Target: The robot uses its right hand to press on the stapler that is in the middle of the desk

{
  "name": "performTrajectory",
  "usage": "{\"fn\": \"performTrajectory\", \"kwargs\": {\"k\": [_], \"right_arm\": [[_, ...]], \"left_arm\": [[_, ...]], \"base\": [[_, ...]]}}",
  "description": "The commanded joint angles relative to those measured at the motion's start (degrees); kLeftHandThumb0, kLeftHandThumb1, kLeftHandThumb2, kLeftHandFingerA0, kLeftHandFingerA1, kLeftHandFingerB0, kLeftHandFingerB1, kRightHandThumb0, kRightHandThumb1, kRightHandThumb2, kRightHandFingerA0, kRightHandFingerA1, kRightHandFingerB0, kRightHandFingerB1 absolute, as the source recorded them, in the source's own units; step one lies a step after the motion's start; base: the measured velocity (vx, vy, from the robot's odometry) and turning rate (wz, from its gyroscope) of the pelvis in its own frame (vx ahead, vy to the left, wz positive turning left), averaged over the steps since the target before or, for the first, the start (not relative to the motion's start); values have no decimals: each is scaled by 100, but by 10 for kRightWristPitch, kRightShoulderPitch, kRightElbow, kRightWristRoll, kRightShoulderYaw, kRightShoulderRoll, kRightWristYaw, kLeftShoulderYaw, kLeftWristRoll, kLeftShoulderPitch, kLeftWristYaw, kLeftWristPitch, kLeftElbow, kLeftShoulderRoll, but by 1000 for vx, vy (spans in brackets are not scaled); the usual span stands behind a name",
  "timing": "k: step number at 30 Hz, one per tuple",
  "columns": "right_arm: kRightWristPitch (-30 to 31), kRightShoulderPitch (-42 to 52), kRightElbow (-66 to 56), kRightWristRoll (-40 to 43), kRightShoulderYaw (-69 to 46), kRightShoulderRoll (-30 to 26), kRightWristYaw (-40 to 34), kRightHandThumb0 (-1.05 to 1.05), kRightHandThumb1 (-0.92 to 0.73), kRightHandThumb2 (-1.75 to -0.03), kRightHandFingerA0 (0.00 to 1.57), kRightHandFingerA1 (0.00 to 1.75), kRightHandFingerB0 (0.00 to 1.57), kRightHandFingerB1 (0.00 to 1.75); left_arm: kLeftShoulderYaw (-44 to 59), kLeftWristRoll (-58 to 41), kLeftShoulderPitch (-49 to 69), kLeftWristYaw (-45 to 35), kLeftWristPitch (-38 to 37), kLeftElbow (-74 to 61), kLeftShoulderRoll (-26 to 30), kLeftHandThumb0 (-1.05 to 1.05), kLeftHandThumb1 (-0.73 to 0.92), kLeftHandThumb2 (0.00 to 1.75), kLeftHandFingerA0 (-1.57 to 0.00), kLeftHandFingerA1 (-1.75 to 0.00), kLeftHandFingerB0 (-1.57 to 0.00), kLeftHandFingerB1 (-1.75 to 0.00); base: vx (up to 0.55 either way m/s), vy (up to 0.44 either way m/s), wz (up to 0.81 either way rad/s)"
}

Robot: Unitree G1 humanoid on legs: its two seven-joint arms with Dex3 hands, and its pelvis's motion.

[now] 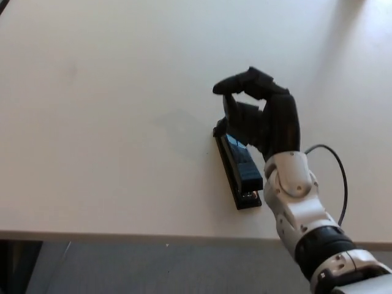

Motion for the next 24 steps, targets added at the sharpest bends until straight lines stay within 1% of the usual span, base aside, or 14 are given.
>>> {"fn": "performTrajectory", "kwargs": {"k": [1, 3, 4, 8, 11, 12, 13, 15, 16, 17, 19, 20, 23, 24], "right_arm": [[138, -80, -114, 40, -37, -41, 18, -15, -76, -75, 127, 118, 76, 114], [152, -84, -154, 37, -38, -52, 18, -16, -80, -68, 123, 130, 72, 121], [154, -88, -174, 42, -44, -59, 24, -16, -80, -67, 122, 130, 74, 116], [186, -104, -237, 56, -60, -95, 40, -14, -76, -75, 123, 122, 82, 107], [205, -102, -288, 63, -79, -140, 52, -16, -81, -66, 126, 121, 77, 115], [217, -102, -305, 73, -90, -157, 62, -13, -78, -73, 125, 125, 73, 114], [215, -96, -327, 76, -99, -182, 74, -9, -74, -87, 126, 118, 74, 115], [233, -83, -375, 73, -108, -210, 76, -8, -73, -89, 123, 127, 72, 117], [270, -69, -425, 90, -130, -241, 75, -1, -74, -92, 121, 136, 76, 116], [271, -64, -426, 103, -147, -266, 89, 2, -74, -95, 124, 128, 77, 115], [270, -58, -426, 116, -163, -288, 106, 2, -74, -95, 124, 128, 77, 115], [264, -50, -405, 122, -191, -328, 122, 4, -79, -87, 121, 130, 72, 119], [275, -23, -379, 148, -249, -396, 144, 0, -76, -86, 122, 128, 73, 115], [266, -9, -372, 151, -264, -413, 153, 2, -70, -96, 123, 125, 75, 115]], "left_arm": [[8, -11, -39, 13, 23, 1, 21, -53, 92, 93, 0, -13, 0, -13], [9, -9, -45, 15, 24, 3, 24, -52, 92, 93, 0, -13, 0, -13], [9, -9, -50, 14, 25, 6, 25, -44, 92, 87, 0, -13, 0, -13], [12, -10, -66, 16, 26, 14, 27, -47, 92, 93, -1, -17, -1, -17], [12, -8, -73, 17, 27, 15, 29, -44, 92, 87, 0, -17, 0, -16], [12, -9, -77, 16, 24, 16, 30, -44, 92, 89, 0, -17, 0, -16], [12, -7, -81, 17, 26, 18, 32, -44, 92, 88, 0, -16, 0, -16], [14, -9, -88, 17, 31, 18, 33, -44, 92, 88, 0, -15, 0, -15], [14, -10, -92, 16, 32, 18, 35, -44, 92, 88, 0, -15, 0, -15], [12, -7, -95, 18, 32, 18, 36, -44, 92, 88, 0, -15, 0, -14], [11, -5, -98, 18, 33, 18, 38, -44, 92, 88, 0, -15, 0, -14], [13, -7, -102, 16, 33, 20, 38, -49, 92, 94, 0, -17, 0, -15], [12, -5, -110, 19, 33, 25, 43, -48, 92, 93, -1, -18, -1, -16], [13, -6, -110, 18, 33, 26, 44, -48, 92, 94, -1, -18, -1, -16]], "base": [[0, 0, 0], [0, 0, 0], [0, 0, 0], [0, 0, 0], [0, 0, 0], [0, 0, 0], [0, 0, 0], [0, 0, 0], [0, 0, 0], [0, 0, 0], [0, 0, 0], [0, 0, 0], [0, 0, 0], [0, 0, 0]]}}
